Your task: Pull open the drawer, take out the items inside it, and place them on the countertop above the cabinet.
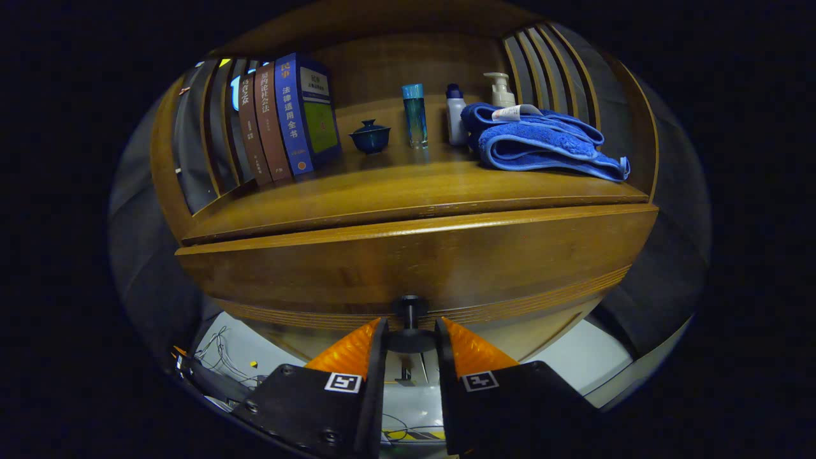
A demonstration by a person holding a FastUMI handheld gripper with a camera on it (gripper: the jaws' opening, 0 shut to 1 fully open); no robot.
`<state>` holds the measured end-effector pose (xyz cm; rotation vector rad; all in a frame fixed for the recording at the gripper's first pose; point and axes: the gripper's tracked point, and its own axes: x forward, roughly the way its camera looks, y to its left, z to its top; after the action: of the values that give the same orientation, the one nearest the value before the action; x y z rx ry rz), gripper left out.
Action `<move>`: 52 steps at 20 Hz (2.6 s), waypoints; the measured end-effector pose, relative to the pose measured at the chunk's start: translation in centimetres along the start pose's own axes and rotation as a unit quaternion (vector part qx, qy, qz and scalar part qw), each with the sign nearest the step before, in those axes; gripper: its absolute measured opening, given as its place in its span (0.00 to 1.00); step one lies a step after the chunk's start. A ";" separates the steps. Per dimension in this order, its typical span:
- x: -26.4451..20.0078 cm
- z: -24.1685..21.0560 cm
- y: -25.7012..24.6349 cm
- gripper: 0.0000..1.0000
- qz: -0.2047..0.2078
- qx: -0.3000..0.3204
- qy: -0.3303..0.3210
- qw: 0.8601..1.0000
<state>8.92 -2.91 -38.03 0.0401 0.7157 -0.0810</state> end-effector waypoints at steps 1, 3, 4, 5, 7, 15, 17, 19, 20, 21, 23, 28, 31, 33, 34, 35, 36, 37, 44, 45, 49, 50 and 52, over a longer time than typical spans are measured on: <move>-0.4 -0.2 0.0 0.42 0.001 -0.001 0.000 1.000; -0.5 -0.2 -0.1 0.42 0.002 -0.003 -0.001 1.000; -0.4 -0.3 0.0 0.42 0.001 -0.003 -0.001 1.000; -0.4 -0.2 0.0 0.42 0.000 -0.004 -0.003 1.000; -0.5 0.0 -0.1 0.42 0.001 -0.002 -0.014 1.000; -0.3 0.6 0.3 0.52 0.010 0.010 -0.032 0.999; -0.1 0.8 0.3 0.52 0.013 0.015 -0.040 0.999; 0.1 1.2 0.2 0.52 0.011 0.019 -0.046 0.999; -0.5 1.1 0.1 0.49 0.013 0.016 -0.046 0.999; -0.3 1.1 0.1 0.45 0.012 0.009 -0.047 0.999; -0.1 0.9 0.0 0.36 0.009 -0.002 -0.041 0.999; -0.3 0.7 0.0 0.27 0.005 0.001 -0.024 1.000; -1.6 -0.1 -0.1 0.27 0.003 -0.004 -0.022 1.000; -3.1 -1.0 -0.1 0.27 0.003 -0.008 -0.022 1.000; -3.8 -1.4 -0.1 0.27 0.003 -0.009 -0.020 1.000; -4.5 -1.8 -0.1 0.27 0.002 -0.008 -0.018 1.000; -5.2 -2.3 -0.1 0.27 0.002 -0.007 -0.015 1.000; -6.0 -2.8 -0.1 0.27 0.001 -0.006 -0.011 1.000; -10.7 -5.7 -0.7 0.27 -0.002 -0.001 0.010 1.000; -11.3 -6.2 -0.8 0.27 0.000 0.002 0.017 1.000; -13.2 -8.3 -1.1 0.27 -0.002 0.006 0.037 0.999; -13.8 -8.7 -1.1 0.27 0.001 0.011 0.038 0.999; -14.2 -9.3 -1.1 0.26 -0.002 0.015 0.042 0.999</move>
<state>-7.95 -2.51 -35.73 0.0704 0.7980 -0.0946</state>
